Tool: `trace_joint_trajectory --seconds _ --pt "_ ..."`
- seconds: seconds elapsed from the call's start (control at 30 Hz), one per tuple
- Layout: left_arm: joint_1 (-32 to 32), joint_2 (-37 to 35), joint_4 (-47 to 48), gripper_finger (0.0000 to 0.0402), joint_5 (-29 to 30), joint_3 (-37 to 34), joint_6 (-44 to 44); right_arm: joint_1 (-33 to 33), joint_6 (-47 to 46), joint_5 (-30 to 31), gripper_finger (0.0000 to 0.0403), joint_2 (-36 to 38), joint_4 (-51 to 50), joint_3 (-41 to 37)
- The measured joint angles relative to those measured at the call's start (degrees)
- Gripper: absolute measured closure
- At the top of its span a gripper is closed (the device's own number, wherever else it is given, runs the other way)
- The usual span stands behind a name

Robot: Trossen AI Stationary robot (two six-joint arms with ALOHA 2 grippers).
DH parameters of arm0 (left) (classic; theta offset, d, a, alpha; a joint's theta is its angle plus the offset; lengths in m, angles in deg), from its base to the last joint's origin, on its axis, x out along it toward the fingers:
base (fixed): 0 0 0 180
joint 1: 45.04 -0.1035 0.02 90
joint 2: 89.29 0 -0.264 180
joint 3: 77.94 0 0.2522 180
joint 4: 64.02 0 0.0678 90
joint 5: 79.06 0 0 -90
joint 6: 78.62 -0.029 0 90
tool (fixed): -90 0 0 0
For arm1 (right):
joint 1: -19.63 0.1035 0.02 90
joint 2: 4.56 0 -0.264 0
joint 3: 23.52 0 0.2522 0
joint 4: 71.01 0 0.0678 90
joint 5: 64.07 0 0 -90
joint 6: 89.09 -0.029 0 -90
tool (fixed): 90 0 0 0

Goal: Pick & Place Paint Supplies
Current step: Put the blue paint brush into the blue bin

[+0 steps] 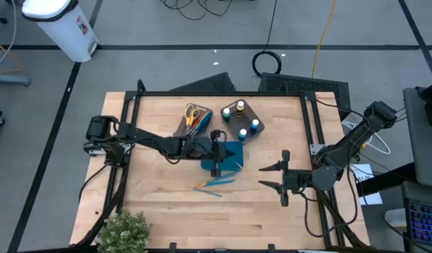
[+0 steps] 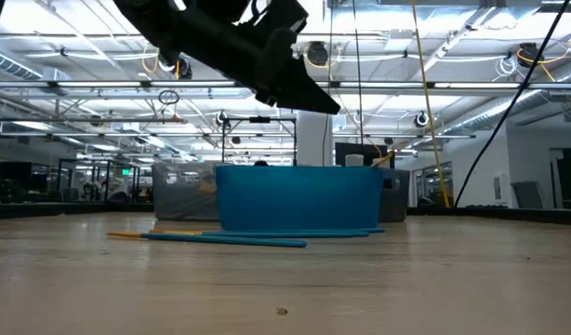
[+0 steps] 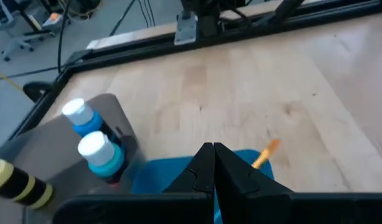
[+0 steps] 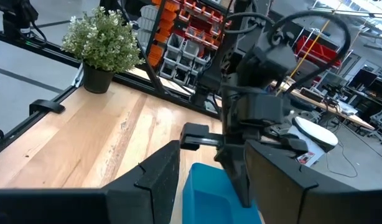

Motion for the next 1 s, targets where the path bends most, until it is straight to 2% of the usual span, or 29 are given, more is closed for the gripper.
trace_joint_trajectory --seconds 0.27,0.63,0.83,1.0 --pt "0.2 0.4 0.1 0.0374 -0.1 0.0 4.4 0.0 -0.1 0.0 0.0232 0.0 0.0 0.0" --pt "2.8 0.4 0.5 0.0371 -1.1 0.0 9.9 0.0 -0.1 0.0 0.0232 0.0 0.0 0.0" --pt "7.7 0.4 -0.4 0.0365 -3.6 0.0 14.9 0.0 -0.1 0.0 0.0232 0.0 0.0 0.0" --pt "14.2 0.4 2.4 0.0316 -2.7 0.0 12.5 0.0 -0.1 0.0 0.0232 0.0 0.0 0.0"
